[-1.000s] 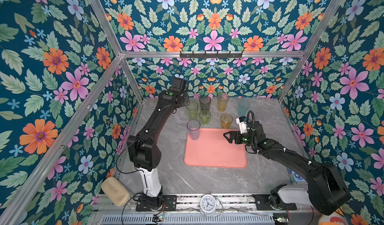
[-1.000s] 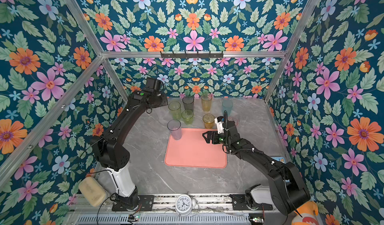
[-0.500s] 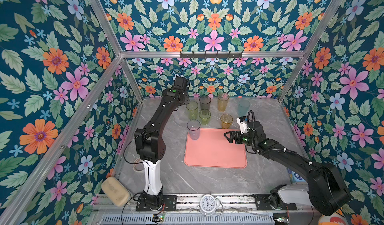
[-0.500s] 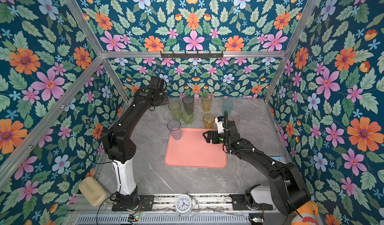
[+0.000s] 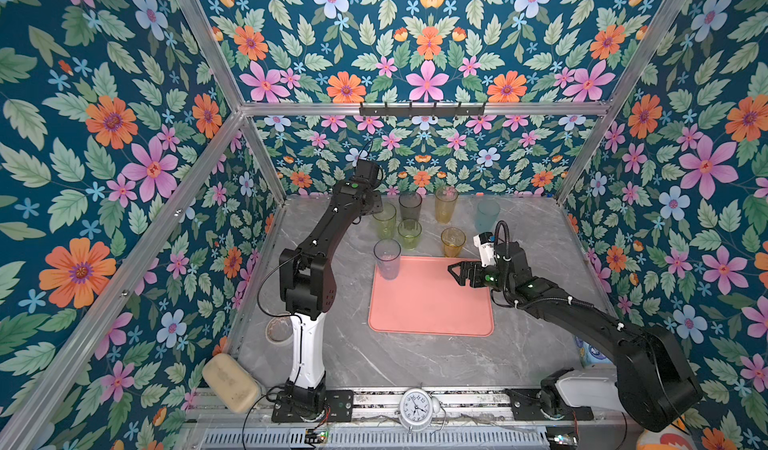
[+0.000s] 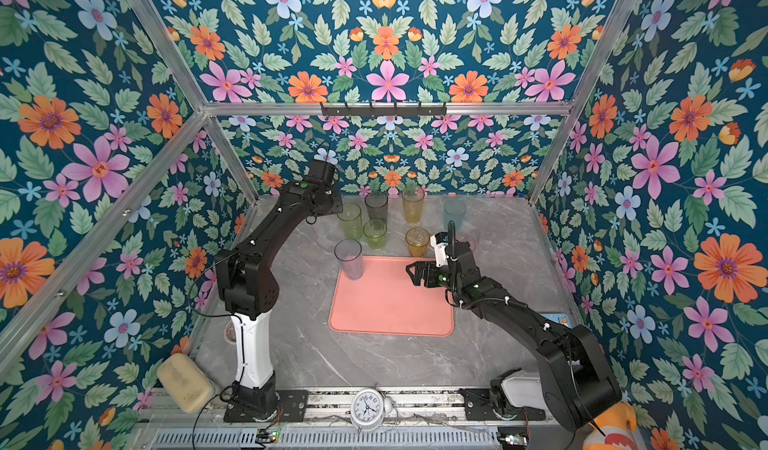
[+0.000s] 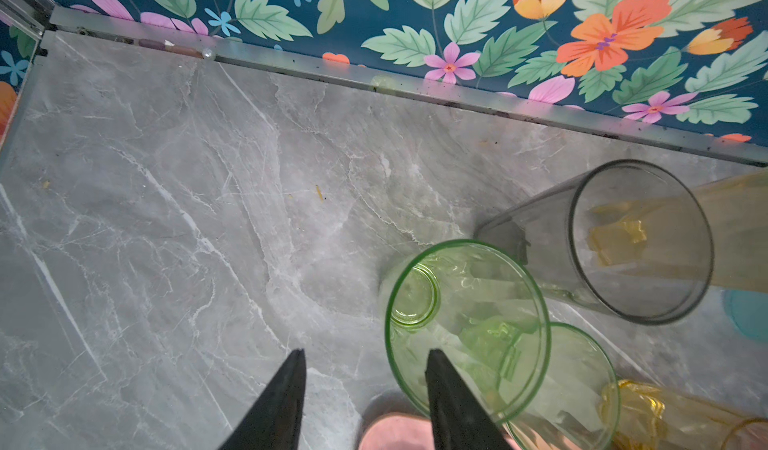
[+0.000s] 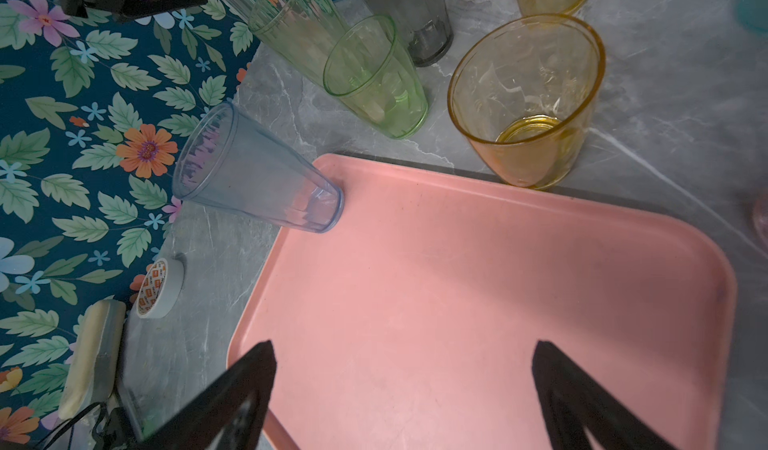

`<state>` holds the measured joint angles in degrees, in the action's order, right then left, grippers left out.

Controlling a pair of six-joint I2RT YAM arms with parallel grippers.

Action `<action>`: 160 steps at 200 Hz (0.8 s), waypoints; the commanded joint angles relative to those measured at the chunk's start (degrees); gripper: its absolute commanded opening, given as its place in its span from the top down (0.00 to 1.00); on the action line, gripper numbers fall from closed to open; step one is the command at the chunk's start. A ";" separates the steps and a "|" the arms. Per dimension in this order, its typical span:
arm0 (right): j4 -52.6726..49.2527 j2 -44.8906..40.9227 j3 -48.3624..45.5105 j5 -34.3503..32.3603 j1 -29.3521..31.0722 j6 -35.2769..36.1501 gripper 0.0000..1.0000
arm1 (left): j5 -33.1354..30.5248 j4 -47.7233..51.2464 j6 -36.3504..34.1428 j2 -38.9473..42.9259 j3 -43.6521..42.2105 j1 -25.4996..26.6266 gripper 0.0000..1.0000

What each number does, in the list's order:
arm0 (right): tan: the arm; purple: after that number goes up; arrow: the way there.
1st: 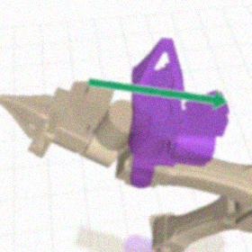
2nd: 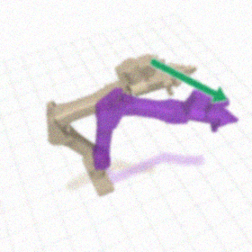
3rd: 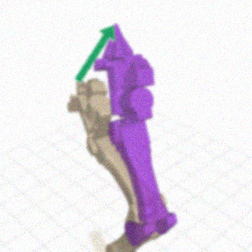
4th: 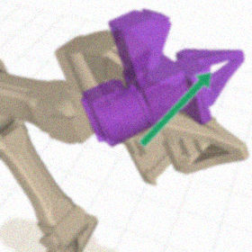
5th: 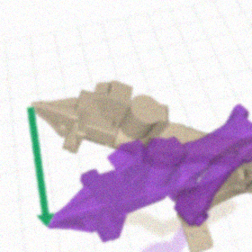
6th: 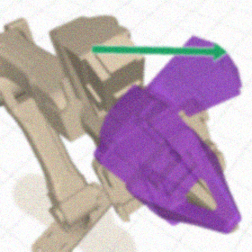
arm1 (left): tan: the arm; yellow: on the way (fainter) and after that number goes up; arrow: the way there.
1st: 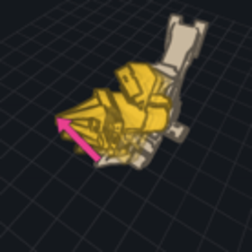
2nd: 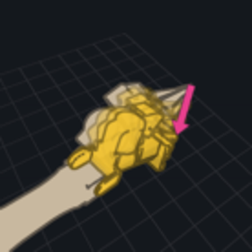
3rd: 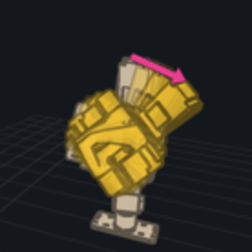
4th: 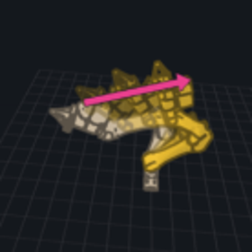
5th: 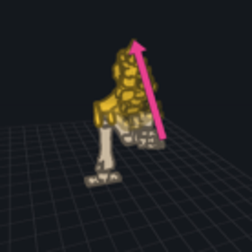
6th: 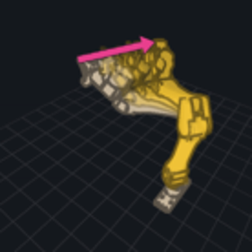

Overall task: Place the glasses into the tray
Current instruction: 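Move the left gripper up to the green glass beyond the tray, then close the left gripper on the green glass's rim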

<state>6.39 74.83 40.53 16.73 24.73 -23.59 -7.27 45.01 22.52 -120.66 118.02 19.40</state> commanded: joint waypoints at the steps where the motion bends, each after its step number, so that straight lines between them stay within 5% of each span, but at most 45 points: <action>1: 0.20 0.10 0.07 -0.18 0.01 0.52 0.03 | 0.45 -1.16 -0.55 -0.89 0.24 -0.23 0.50; 160: -0.19 0.01 0.07 -0.71 0.05 0.55 0.02 | 4.81 -2.60 -0.24 -4.93 0.10 -1.05 0.68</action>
<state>6.17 74.96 40.53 16.34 24.73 -23.59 -3.05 43.33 22.37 -125.43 117.99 18.37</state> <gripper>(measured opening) 0.975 0.336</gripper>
